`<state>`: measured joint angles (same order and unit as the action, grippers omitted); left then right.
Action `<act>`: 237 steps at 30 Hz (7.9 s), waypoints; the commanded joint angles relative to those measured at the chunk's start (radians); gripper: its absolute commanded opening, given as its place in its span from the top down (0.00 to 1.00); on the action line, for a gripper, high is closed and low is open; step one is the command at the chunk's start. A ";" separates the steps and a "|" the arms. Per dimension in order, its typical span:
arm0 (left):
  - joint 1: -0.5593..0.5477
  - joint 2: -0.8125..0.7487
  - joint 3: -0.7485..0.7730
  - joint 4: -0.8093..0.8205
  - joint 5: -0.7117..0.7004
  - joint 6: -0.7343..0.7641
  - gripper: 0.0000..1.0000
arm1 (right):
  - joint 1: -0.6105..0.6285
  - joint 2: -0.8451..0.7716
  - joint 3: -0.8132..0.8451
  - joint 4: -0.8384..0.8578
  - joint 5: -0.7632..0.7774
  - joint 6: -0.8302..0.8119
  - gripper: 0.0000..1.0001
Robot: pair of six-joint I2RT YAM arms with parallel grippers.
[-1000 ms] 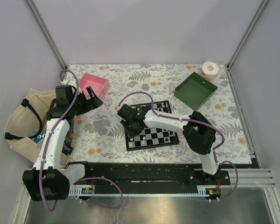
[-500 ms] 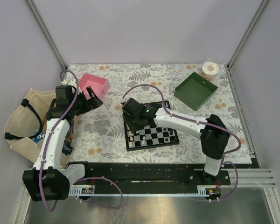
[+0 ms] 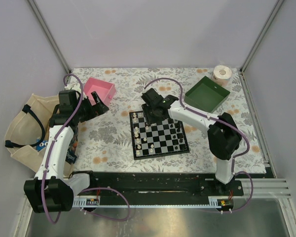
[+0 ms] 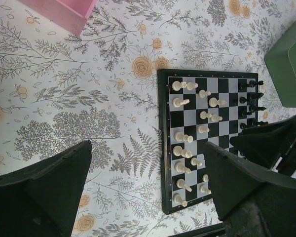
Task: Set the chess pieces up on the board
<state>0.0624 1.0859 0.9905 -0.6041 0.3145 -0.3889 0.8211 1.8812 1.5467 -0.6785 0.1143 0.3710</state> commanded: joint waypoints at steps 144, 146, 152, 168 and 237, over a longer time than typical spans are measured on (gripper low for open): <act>0.002 -0.015 0.008 0.030 0.017 0.013 0.01 | 0.050 0.248 0.440 -0.099 -0.001 -0.075 0.62; 0.004 -0.014 0.010 0.030 0.023 0.012 0.01 | 0.033 0.202 0.390 -0.072 0.004 -0.067 0.61; 0.004 -0.014 0.011 0.030 0.023 0.013 0.01 | -0.026 0.153 0.303 -0.015 0.015 -0.047 0.57; 0.004 -0.012 0.010 0.030 0.023 0.012 0.01 | -0.068 0.361 0.455 -0.096 -0.027 -0.072 0.56; 0.004 -0.012 0.010 0.030 0.020 0.012 0.01 | -0.019 0.358 0.427 -0.056 -0.061 -0.055 0.92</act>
<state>0.0624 1.0859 0.9905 -0.6041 0.3183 -0.3889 0.7784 2.2776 1.9423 -0.7513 0.0666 0.3031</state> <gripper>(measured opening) 0.988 0.162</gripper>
